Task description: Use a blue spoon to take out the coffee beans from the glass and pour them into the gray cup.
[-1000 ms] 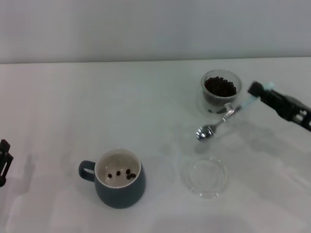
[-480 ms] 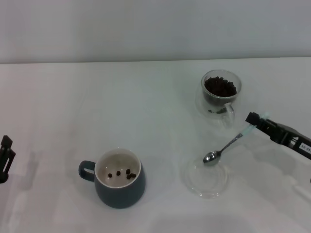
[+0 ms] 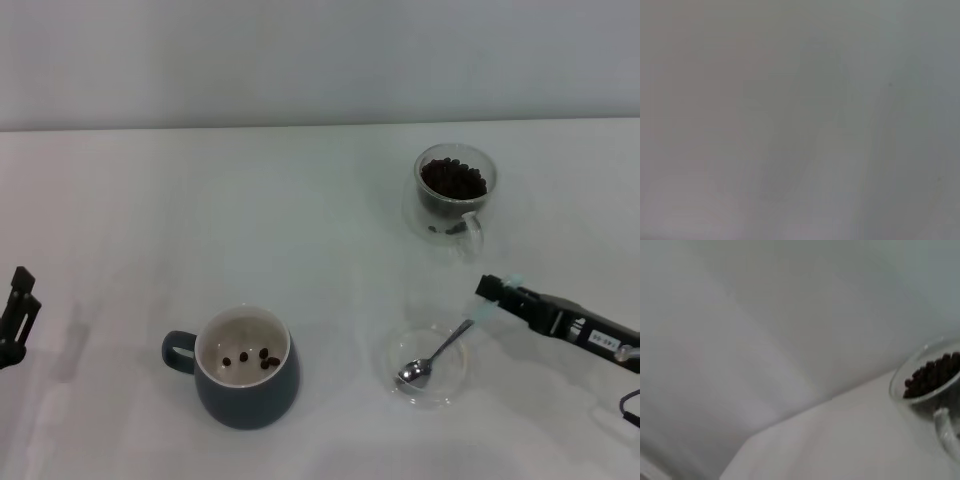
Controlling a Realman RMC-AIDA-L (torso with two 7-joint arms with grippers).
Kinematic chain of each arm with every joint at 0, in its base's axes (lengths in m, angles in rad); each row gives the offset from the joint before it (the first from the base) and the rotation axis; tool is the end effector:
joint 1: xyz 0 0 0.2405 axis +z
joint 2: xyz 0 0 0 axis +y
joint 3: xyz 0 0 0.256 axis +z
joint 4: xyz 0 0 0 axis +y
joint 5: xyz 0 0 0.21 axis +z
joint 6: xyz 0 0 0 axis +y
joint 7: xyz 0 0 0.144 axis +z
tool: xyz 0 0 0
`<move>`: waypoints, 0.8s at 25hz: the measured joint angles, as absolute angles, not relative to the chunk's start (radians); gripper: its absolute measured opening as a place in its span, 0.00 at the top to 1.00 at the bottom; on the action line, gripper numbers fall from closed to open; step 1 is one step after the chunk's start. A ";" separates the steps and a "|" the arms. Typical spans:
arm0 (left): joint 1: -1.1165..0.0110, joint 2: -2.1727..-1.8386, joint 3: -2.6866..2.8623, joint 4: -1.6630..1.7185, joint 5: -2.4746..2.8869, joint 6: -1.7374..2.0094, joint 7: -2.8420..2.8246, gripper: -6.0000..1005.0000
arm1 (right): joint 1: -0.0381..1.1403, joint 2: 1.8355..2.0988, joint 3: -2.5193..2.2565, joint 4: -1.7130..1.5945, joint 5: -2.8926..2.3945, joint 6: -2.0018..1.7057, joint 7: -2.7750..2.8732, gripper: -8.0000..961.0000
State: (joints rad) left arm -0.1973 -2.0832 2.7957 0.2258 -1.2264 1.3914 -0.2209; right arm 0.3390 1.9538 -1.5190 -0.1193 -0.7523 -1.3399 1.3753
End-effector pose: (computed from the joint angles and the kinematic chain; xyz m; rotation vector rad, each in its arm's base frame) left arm -0.3515 0.2326 -0.0345 -1.5670 -0.6797 -0.8069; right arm 0.3480 0.2662 -0.0232 -2.0794 1.4244 1.0469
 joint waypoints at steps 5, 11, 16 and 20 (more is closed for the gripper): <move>-0.201 -2.083 2.797 0.227 -1.226 1.391 -0.221 0.28 | 0.341 1.960 -1.519 -0.128 -0.758 -1.314 1.374 0.81; -0.199 -2.084 2.797 0.227 -1.227 1.390 -0.221 0.28 | 0.350 1.946 -1.519 -0.126 -0.784 -1.300 1.365 0.79; -0.196 -2.084 2.798 0.227 -1.227 1.391 -0.221 0.27 | 0.349 1.932 -1.506 -0.127 -0.780 -1.257 1.368 0.74; -0.193 -2.085 2.799 0.227 -1.227 1.391 -0.221 0.27 | 0.342 1.915 -1.457 -0.125 -0.774 -1.224 1.370 0.63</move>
State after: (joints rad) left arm -0.1928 -2.0847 2.7988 0.2269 -1.2272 1.3906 -0.2209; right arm 0.3424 1.9153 -1.4567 -0.1246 -0.7738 -1.2242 1.3695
